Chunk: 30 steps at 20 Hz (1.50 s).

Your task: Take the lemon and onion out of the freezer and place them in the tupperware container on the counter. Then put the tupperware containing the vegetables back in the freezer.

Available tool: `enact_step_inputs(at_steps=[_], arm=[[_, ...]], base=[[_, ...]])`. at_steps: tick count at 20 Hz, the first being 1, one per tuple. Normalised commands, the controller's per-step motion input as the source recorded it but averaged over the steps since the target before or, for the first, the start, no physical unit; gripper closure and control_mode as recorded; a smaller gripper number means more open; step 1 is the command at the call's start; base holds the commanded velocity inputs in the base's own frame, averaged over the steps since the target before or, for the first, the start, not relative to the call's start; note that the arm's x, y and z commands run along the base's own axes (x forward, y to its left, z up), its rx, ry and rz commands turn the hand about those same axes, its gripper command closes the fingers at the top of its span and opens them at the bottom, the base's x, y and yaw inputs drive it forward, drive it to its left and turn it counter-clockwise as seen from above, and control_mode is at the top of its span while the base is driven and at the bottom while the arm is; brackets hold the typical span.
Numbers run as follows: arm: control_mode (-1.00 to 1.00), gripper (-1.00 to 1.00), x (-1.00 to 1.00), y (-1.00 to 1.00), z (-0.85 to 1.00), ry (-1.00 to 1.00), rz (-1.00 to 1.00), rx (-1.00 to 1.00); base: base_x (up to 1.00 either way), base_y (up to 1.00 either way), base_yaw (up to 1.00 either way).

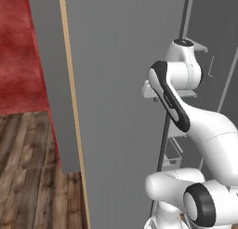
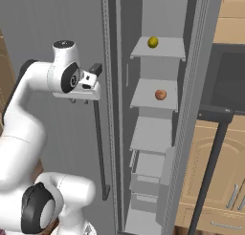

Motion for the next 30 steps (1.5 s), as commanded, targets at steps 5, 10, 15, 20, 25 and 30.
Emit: enact_step_inputs(at_steps=[5,10,15,20,25,30], arm=[[-1.00,-1.00,-0.24,0.00,0.00,-0.06,0.00,0.00],[-1.00,-1.00,-0.44,0.00,0.12,-0.19,0.00,0.00],[-1.00,-1.00,-0.42,0.00,0.11,-0.17,0.00,0.00],[-1.00,-1.00,-0.19,0.00,0.01,-0.06,0.00,0.00],[-1.00,-1.00,-0.09,-0.02,0.00,-0.02,0.00,0.00],[1.00,-1.00,-0.02,-0.05,0.00,0.00,0.00,0.00]], base=[[0.00,0.00,0.00],[0.00,0.00,0.00],[0.00,0.00,0.00],[0.00,0.00,0.00],[0.00,0.00,0.00],[0.05,-0.12,0.00]])
